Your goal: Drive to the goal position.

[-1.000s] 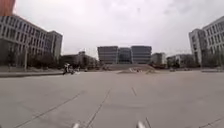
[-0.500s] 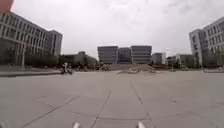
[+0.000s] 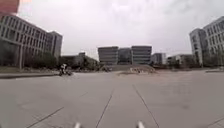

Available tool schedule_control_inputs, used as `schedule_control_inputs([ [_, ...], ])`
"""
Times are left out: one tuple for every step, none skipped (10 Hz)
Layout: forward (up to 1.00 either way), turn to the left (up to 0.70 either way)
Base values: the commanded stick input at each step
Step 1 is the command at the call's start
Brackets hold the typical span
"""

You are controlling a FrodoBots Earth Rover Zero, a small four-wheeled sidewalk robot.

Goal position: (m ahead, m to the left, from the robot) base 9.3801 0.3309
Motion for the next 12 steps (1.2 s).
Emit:
schedule_control_inputs([
  [0.85,0.00],
  [0.85,-0.01],
  [0.85,-0.02],
  [0.85,-0.25],
  [0.85,-0.10],
  [0.85,0.00],
  [0.85,0.00],
  [0.85,0.00],
  [0.85,0.00],
  [0.85,0.00],
  [0.85,0.00],
  [0.85,0.00],
])
